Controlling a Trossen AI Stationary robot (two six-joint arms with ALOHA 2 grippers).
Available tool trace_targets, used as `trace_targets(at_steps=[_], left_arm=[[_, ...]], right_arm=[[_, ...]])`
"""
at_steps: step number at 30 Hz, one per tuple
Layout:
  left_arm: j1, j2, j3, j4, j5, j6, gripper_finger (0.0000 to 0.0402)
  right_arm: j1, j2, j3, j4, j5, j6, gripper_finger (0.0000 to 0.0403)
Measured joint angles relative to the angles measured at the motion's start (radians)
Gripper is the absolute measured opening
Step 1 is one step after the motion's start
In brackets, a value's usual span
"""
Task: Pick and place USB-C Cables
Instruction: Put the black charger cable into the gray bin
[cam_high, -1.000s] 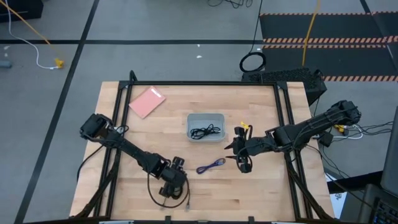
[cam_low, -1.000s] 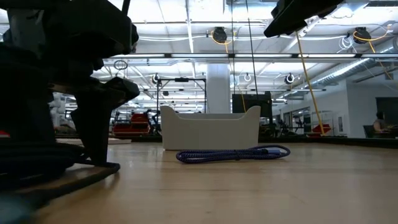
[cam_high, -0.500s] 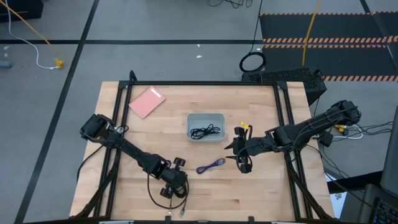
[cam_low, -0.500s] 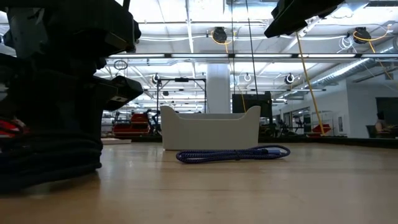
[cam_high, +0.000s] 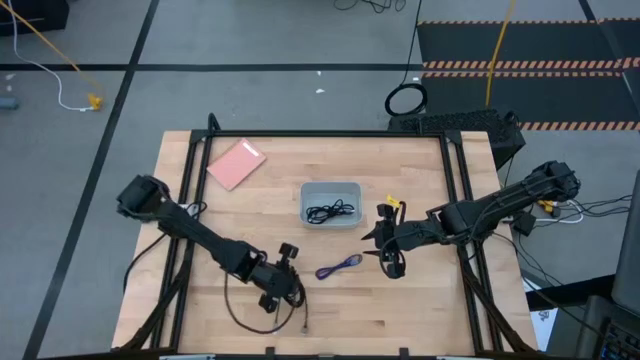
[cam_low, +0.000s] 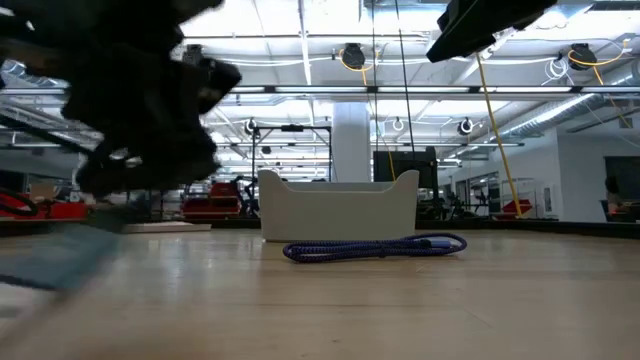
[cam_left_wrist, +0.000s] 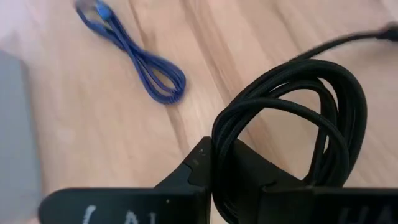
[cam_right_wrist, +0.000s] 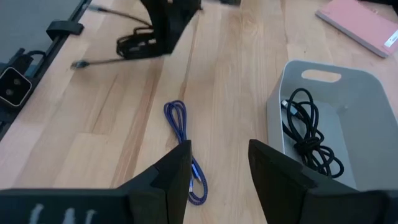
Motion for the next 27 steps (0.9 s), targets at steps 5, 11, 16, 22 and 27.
trace_targets(at_steps=[5,11,16,22,27], left_arm=[[0.005,-0.084,0.001,-0.003,-0.129,0.125,0.004],[0.043,-0.159,0.002,0.028,-0.271,0.349,0.0039],[0.125,-0.191,0.002,0.079,-0.286,0.565,0.0036],[0.262,-0.193,0.002,0.2,-0.308,0.721,0.004],[0.362,-0.191,0.002,0.312,-0.32,0.722,0.0041]], right_arm=[[0.0,0.0,0.0,-0.012,0.0,0.0,0.0153],[0.0,0.0,0.0,-0.041,0.001,-0.003,0.0153],[0.0,0.0,0.0,-0.048,0.002,-0.043,0.0153],[0.0,0.0,0.0,-0.074,0.003,-0.049,0.0153],[0.0,-0.013,0.0,-0.128,0.003,0.0,0.0153]])
